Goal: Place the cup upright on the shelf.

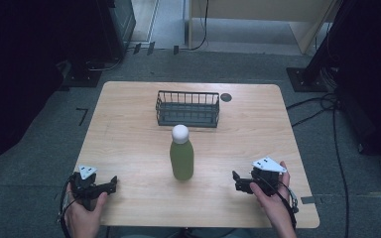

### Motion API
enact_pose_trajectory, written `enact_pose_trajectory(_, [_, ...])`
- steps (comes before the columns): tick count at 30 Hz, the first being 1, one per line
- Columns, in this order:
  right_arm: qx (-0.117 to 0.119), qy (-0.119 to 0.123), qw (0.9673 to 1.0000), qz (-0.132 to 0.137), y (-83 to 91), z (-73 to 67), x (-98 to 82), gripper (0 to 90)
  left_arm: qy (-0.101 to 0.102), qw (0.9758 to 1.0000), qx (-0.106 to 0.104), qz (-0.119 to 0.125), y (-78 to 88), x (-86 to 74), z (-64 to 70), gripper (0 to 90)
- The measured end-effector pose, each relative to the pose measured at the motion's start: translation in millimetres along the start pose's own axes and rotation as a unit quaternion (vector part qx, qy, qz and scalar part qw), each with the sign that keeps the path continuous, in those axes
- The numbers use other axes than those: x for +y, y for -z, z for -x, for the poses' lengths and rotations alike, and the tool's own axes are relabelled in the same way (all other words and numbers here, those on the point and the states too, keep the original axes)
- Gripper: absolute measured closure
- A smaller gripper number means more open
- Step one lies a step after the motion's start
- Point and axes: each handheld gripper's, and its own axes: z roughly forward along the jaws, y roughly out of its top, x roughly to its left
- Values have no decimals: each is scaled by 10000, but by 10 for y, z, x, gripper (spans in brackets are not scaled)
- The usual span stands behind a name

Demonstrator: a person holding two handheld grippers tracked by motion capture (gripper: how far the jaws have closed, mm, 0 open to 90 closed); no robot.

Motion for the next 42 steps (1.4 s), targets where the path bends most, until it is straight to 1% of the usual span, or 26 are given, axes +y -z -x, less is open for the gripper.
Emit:
enact_pose_trajectory(3, [33,24,10000,6,-8,-37,20,5,4,10000,-1,1,0,0,1,0])
enact_pose_trajectory(4, [67,49,10000,26,-19,-76,39,5,6,10000,-2,0,0,0,1,0])
enact_pose_trajectory(5, [67,49,10000,26,-19,-76,39,5,6,10000,-2,0,0,0,1,0])
enact_pose_trajectory(6, [105,73,9999,40,-31,-116,56,5,2,10000,-1,-1,0,0,0,0])
enact_pose_trajectory(7, [105,73,9999,40,-31,-116,56,5,2,10000,-1,-1,0,0,0,0])
enact_pose_trajectory(10, [176,122,9998,36,-63,-194,78,5,2,10000,0,1,0,0,0,0])
enact_pose_trajectory(17, [277,192,9994,37,-97,-291,97,5,3,10000,-1,0,0,0,0,0])
enact_pose_trajectory(20, [379,228,9990,51,-113,-357,115,5,4,10000,-1,1,0,0,1,0])
enact_pose_trajectory(23, [413,256,9988,74,-121,-392,127,5,4,10000,-1,2,0,0,1,0])
enact_pose_trajectory(26, [503,286,9983,100,-136,-465,153,5,11,10000,-2,5,-1,0,1,0])
enact_pose_trajectory(28, [519,293,9982,90,-141,-484,158,5,4,10000,-1,1,0,0,1,0])
enact_pose_trajectory(29, [542,321,9980,90,-153,-519,168,5,10,10000,-1,5,-1,0,1,0])
enact_pose_trajectory(37, [662,372,9971,110,-184,-625,198,5,11,10000,-1,6,-1,0,1,0])
enact_pose_trajectory(39, [714,400,9966,111,-198,-670,204,5,12,10000,0,5,-1,0,1,0])
enact_pose_trajectory(42, [749,426,9962,117,-211,-694,208,5,11,10000,-1,5,-1,0,1,0])
